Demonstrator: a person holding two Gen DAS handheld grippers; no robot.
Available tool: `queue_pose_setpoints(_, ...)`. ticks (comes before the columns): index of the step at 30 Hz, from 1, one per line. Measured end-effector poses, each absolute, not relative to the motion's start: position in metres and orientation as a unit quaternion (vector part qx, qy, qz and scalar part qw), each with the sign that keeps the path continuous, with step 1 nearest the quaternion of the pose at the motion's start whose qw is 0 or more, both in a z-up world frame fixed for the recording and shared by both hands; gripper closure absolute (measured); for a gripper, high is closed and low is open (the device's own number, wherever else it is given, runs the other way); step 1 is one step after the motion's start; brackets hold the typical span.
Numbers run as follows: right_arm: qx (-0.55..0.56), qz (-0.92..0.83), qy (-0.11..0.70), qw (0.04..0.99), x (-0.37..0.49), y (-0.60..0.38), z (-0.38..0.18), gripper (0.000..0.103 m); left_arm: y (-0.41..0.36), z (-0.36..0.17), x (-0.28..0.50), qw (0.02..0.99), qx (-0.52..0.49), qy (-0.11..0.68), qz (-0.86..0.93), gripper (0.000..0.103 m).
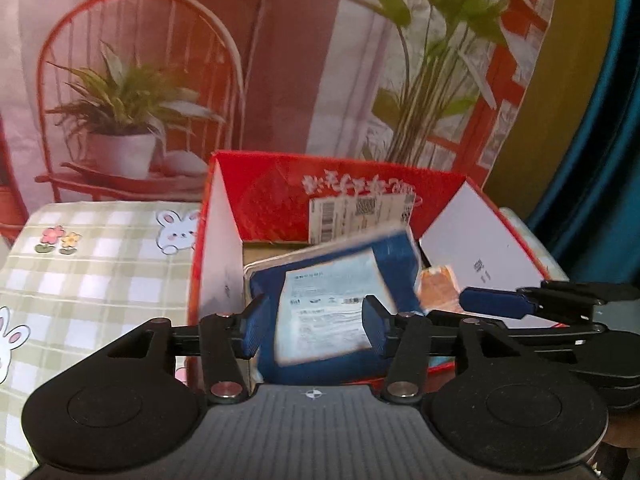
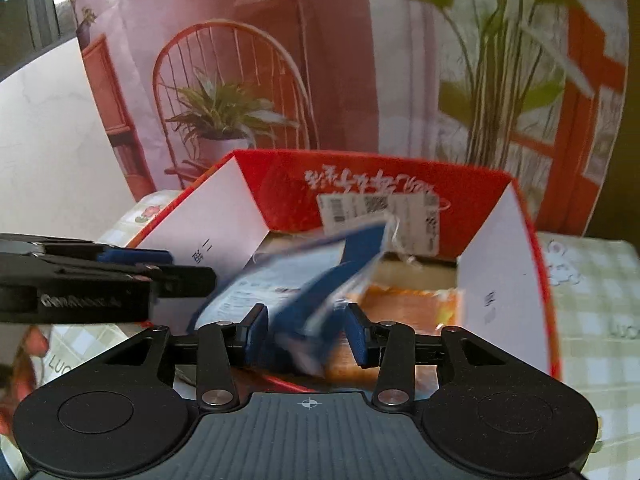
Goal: Organize soft objects
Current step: 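Open both grippers to release the blue pouch and pull back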
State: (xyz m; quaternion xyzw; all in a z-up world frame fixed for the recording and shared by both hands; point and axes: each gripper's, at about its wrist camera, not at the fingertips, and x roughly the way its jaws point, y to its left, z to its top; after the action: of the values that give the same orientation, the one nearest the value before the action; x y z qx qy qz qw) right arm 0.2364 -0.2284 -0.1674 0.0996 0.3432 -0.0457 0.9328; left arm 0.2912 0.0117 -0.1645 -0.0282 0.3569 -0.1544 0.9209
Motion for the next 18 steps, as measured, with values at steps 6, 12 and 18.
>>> queue_pose_setpoints(6,0.092,-0.045,0.306,0.947,0.206,-0.226,-0.153,0.064,0.013,-0.15,0.257,0.935,-0.008,0.33,-0.129,0.05)
queue_pose_setpoints(12,0.081,-0.03,0.271,0.959,0.163,-0.208,-0.144,0.064,0.017,-0.138,0.213,0.94,-0.025,0.313,-0.134,0.05)
queue_pose_setpoints(18,0.099,-0.022,0.257,0.961,0.123,-0.196,-0.15,0.064,0.018,-0.147,0.167,0.935,-0.028,0.324,-0.141,0.05)
